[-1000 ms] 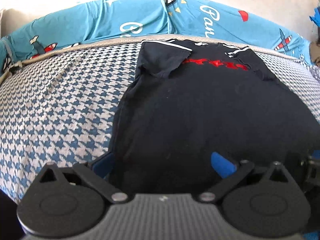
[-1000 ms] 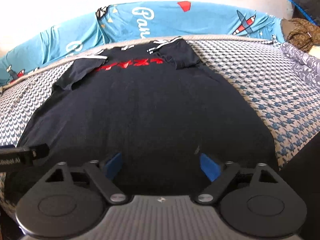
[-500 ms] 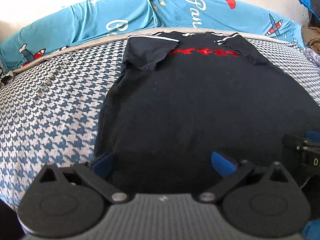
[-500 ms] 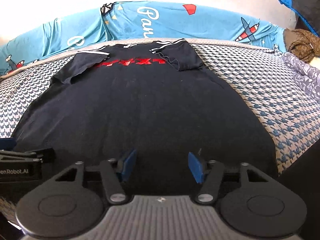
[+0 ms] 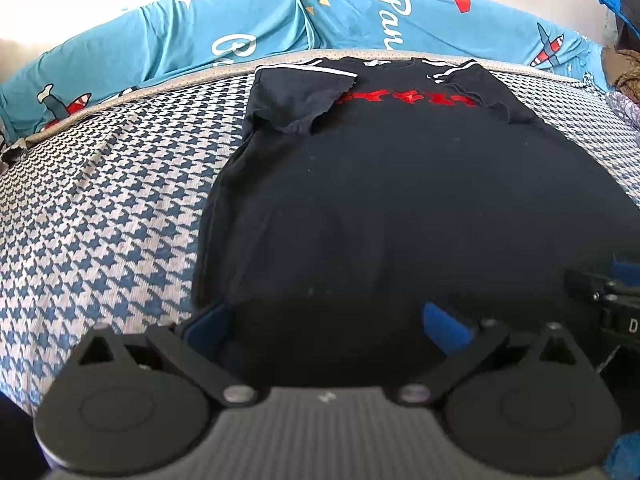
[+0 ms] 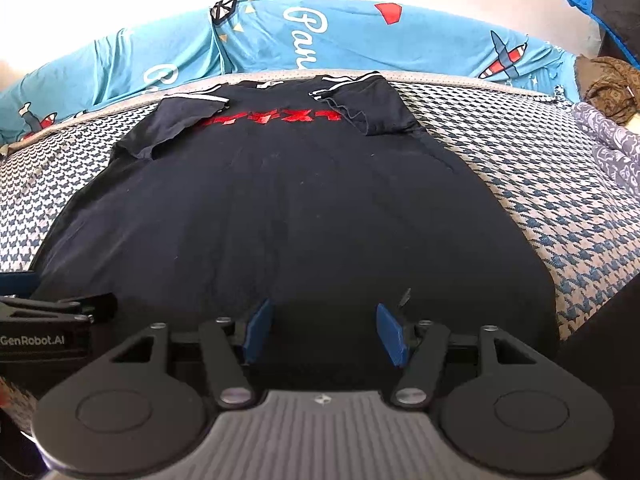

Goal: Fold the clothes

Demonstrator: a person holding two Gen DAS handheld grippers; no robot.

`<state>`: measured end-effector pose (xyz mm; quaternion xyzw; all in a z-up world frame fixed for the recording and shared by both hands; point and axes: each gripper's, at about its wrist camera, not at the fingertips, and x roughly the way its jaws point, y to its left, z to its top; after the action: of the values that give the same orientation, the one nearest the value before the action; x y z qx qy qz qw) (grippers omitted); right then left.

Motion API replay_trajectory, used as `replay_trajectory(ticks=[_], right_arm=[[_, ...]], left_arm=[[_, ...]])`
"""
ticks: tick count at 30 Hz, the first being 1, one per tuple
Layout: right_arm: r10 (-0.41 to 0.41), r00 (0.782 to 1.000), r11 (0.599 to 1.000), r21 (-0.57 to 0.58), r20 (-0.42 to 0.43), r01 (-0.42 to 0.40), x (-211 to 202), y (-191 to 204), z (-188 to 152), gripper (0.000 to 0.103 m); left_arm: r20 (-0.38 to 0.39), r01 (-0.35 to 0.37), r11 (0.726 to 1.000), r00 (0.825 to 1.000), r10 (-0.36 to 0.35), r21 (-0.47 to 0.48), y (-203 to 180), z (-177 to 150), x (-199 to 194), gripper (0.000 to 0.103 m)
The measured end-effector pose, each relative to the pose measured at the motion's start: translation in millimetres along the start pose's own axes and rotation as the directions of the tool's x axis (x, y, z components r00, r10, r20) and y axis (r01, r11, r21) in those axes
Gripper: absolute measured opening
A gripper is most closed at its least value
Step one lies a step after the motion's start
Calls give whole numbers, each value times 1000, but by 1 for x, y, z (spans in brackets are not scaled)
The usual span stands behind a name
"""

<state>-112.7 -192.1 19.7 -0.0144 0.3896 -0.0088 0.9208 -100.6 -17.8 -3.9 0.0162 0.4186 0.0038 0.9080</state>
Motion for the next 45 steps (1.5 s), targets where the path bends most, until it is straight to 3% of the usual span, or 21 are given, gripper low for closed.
replay_trajectory(ticks=[20,27,35,45], right_arm=[[73,997,996,52,2,-73,-5,-3,2,59],[101,995,993,54,-3,-101,-5,-2,3,59],[100,995,995,14,-22,-100,-2,6,0,60],[149,988,988,48,-39,-147,-2,4,3,60]], left_arm=[[8,-13,1000,1000,13,-17,4,3,-4,103],[-2,-4,998,1000,4,-66,10,6,-2,103],[-15,-22,999,1000,22,-35,3,2,-1,103],[-24,-19,999,1000,18,-39,1,1,-4,103]])
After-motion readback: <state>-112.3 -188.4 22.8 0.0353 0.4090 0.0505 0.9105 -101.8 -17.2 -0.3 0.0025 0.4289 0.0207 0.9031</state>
